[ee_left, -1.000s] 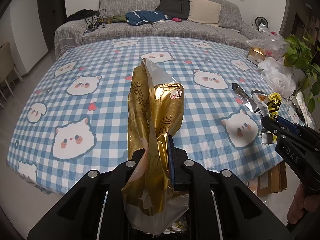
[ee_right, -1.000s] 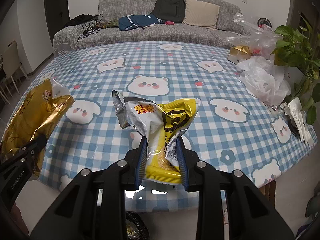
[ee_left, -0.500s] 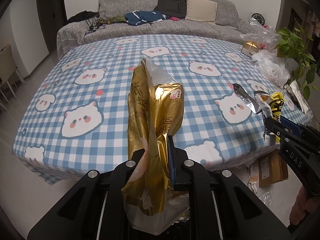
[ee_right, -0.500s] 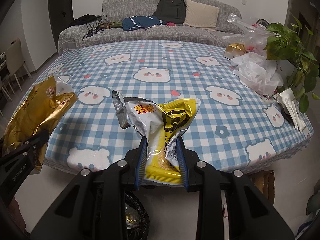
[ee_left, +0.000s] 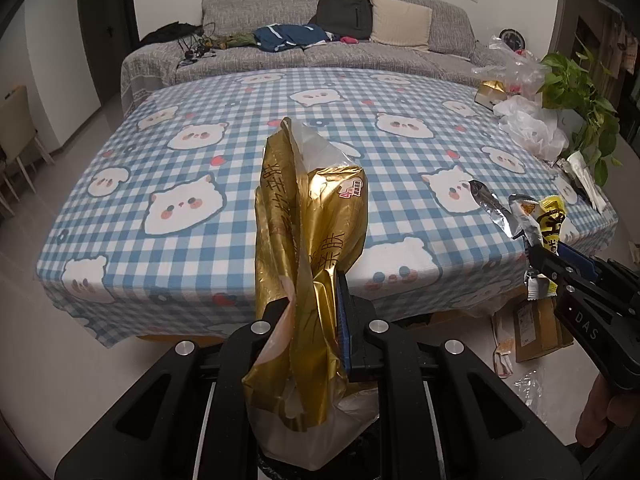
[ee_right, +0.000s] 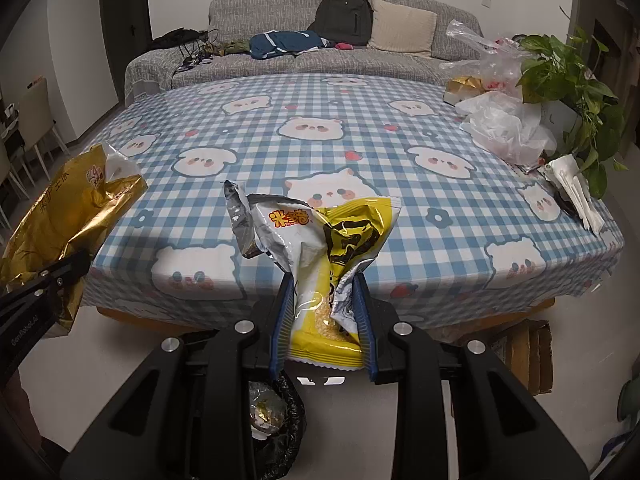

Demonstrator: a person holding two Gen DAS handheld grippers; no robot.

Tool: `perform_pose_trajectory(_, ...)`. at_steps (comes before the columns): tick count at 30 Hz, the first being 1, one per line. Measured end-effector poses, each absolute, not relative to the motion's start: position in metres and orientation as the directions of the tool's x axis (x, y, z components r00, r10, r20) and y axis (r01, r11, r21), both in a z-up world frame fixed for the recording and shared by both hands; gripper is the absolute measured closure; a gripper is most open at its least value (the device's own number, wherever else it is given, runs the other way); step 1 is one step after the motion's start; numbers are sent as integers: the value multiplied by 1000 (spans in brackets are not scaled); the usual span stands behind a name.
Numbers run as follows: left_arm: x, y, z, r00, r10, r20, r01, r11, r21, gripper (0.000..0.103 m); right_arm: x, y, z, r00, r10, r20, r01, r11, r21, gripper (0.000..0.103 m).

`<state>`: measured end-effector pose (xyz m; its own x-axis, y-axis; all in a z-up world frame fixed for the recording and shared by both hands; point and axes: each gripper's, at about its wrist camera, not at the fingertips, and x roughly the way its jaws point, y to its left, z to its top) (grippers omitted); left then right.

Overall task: Collect trash
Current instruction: 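Carry the gold foil bag and yellow snack bag with both tools over the bin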

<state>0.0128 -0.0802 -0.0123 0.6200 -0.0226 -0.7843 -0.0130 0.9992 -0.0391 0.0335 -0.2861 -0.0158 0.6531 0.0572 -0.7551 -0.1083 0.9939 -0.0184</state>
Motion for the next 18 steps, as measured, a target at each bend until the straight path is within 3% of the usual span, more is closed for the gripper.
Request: perform_pose_trajectory(18,-40,-68,-51,582,-11,-813,-48,998,-47,89,-21,-291,-52,629,80,-773,-126,992,0,75)
